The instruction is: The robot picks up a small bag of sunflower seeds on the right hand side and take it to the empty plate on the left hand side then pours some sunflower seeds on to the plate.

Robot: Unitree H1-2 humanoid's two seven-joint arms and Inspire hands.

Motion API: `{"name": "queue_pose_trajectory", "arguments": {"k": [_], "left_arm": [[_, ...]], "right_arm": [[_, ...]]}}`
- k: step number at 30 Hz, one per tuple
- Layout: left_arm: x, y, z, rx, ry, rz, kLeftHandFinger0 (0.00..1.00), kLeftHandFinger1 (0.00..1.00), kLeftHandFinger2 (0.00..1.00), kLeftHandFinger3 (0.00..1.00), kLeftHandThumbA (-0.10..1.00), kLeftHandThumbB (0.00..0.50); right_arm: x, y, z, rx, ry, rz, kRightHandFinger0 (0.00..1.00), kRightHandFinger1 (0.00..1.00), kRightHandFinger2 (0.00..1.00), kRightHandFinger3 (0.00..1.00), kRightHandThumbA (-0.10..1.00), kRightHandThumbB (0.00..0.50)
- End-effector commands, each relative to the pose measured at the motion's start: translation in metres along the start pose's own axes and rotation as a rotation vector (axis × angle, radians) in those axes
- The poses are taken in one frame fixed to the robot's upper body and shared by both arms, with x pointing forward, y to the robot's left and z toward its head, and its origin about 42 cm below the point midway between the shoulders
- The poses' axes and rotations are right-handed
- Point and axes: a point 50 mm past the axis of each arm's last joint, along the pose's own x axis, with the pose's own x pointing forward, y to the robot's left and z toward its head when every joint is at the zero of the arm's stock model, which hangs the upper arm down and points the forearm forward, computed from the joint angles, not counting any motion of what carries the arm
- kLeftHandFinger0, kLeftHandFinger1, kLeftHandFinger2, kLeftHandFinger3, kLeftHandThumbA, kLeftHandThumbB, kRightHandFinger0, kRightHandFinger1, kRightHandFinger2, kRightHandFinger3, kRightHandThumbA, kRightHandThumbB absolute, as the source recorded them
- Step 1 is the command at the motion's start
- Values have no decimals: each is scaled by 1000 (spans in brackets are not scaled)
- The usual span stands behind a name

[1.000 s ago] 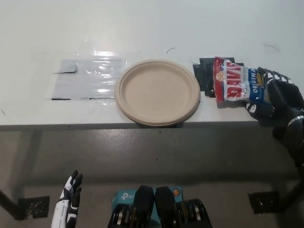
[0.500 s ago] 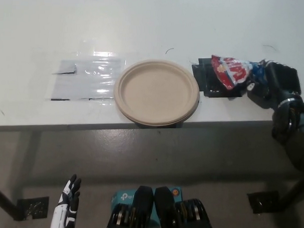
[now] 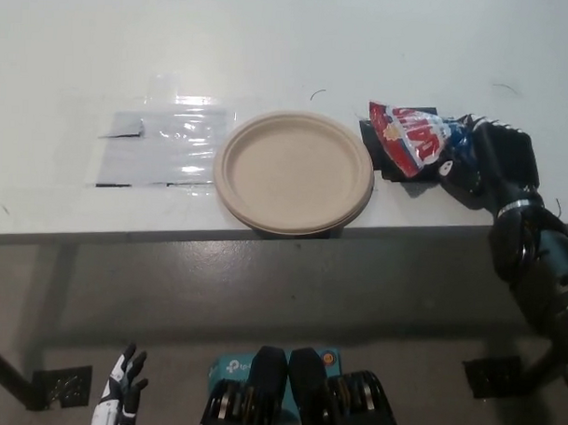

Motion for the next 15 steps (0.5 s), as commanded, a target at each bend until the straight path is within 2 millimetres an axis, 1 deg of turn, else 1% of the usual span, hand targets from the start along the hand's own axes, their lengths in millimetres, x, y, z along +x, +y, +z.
{"name": "queue_pose_trajectory", "arguments": {"k": [1,2,3,4,5,6,7,8,9,10,11,12,13,14,15], "left_arm": [[8,6,10,1,-65,35,914,964,936,1000,1000,99],[7,5,9,5,-66,35,910,960,935,1000,1000,94],[7,5,9,5,-66,32,908,960,933,1000,1000,99],[6,6,9,3,-64,31,906,959,932,1000,1000,106],[6,5,8,7,-67,34,886,945,919,1000,1000,110],[6,6,8,8,-68,35,870,937,913,1000,1000,114],[6,6,8,12,-67,35,866,935,911,1000,1000,115],[6,6,8,19,-65,35,863,933,909,1000,1000,114],[2,6,8,14,-60,38,861,932,907,1000,1000,109],[2,6,8,12,-60,38,858,930,906,1000,1000,108],[2,6,8,12,-60,37,859,929,904,1000,1000,114],[2,6,8,15,-59,38,860,927,901,1000,1000,121],[2,6,8,15,-58,38,861,927,901,1000,1000,121],[2,6,7,17,-62,40,863,919,892,1000,1000,126],[1,7,7,24,-56,44,865,915,888,1000,1000,139]], "right_arm": [[2,7,26,109,-76,-29,0,0,58,181,-100,0],[2,8,29,115,-82,-35,0,0,17,133,-100,24],[2,10,34,127,-87,-37,0,0,26,132,-100,58],[2,13,40,143,-95,-41,0,0,97,151,-100,72],[1,16,45,162,-96,-41,0,0,156,163,-100,70],[1,16,48,168,-96,-42,0,0,301,221,-100,70],[2,18,52,184,-94,-42,0,0,389,273,-100,84],[2,19,57,218,-88,-41,0,0,408,304,-100,73],[2,22,62,236,-84,-37,0,0,416,313,-100,66],[2,23,63,241,-82,-38,0,0,419,317,-100,65],[2,23,65,254,-85,-48,0,0,426,317,-100,75],[3,23,69,274,-70,-51,0,0,530,436,-100,64],[4,23,70,276,-69,-51,0,3,575,482,-100,72],[5,22,75,289,-73,-57,0,18,630,586,-100,58],[6,22,81,310,-71,-60,0,49,667,638,-100,35]]}}
